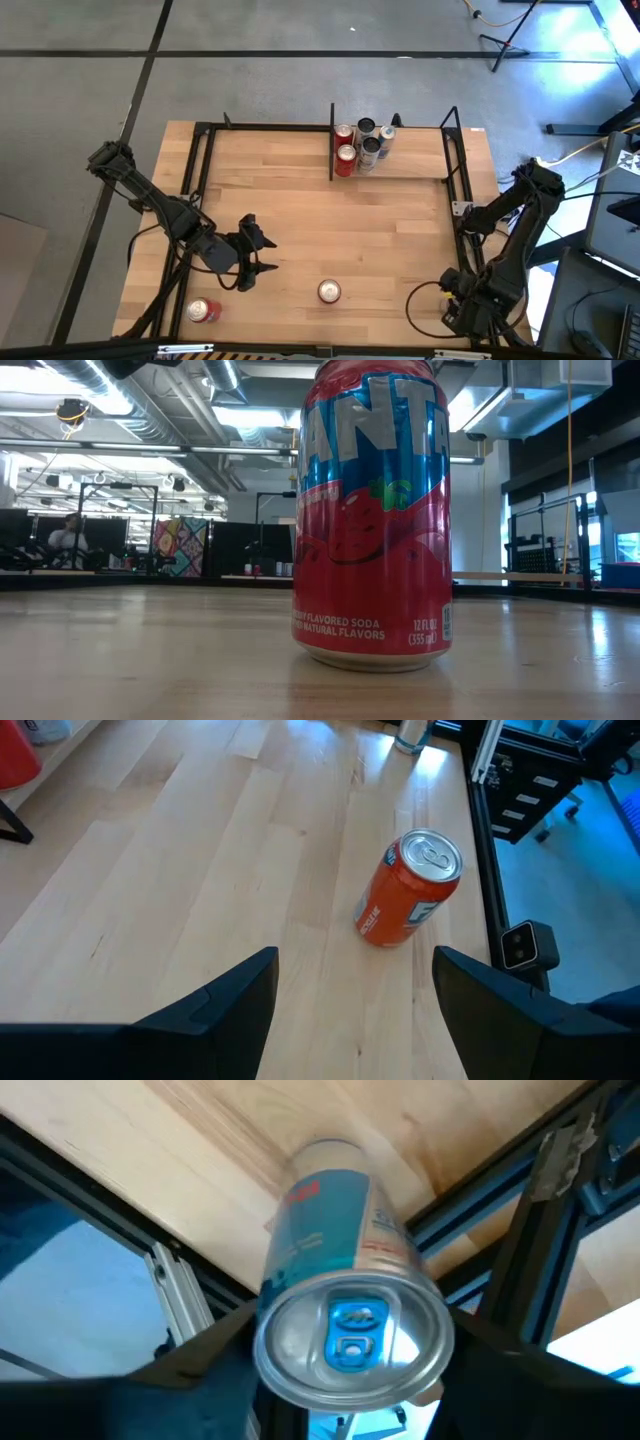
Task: Place canned beverage on shelf
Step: Put the white-blue soda can on the shelf aligned with other white-blue soda can
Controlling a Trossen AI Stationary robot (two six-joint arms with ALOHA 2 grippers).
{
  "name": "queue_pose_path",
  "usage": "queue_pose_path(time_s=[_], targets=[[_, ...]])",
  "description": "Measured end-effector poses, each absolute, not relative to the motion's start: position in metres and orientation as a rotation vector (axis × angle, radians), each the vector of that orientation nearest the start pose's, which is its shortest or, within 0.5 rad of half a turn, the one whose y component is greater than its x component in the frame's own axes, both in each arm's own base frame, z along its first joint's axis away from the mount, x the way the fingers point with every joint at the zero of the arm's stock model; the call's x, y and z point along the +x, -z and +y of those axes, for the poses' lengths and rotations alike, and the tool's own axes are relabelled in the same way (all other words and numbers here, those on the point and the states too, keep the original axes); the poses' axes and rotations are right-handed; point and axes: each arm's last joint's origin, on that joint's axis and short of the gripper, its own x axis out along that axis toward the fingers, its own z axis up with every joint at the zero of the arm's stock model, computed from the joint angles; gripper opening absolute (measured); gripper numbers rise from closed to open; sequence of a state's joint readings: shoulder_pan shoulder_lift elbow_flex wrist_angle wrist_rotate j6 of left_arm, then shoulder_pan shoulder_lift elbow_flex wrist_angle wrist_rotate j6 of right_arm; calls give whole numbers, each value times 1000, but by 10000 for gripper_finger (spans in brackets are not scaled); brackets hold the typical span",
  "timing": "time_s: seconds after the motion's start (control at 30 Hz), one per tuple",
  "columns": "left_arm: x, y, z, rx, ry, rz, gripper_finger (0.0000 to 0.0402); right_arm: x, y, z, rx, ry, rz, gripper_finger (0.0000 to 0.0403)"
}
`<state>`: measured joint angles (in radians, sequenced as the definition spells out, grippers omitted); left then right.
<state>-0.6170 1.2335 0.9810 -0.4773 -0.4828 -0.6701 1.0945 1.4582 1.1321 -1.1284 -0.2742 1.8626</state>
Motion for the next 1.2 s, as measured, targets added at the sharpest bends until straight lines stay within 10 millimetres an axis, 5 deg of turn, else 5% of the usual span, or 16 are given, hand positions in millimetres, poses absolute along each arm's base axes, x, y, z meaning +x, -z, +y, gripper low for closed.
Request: queue_pose_path(time_s=[0.1,0.27,0.5,0.8,1.0,1.2], targets=[[215,-287,-136,-267,-81,631,253,109,-250,228,720,481,1756,201],[215,-287,-136,-272,-63,645,253,120,-258,226,713,419,1691,201],[214,-287,-138,-291,-5,678,253,150,-307,204,623,401,1497,201],[215,-292,-139,-302,9,674,253,202,-370,123,471,405,1313,201],[218,-301,-135,-298,0,646,253,230,-373,50,383,438,1306,201],[222,-302,-129,-313,-29,642,253,237,-370,-21,358,446,1356,201]])
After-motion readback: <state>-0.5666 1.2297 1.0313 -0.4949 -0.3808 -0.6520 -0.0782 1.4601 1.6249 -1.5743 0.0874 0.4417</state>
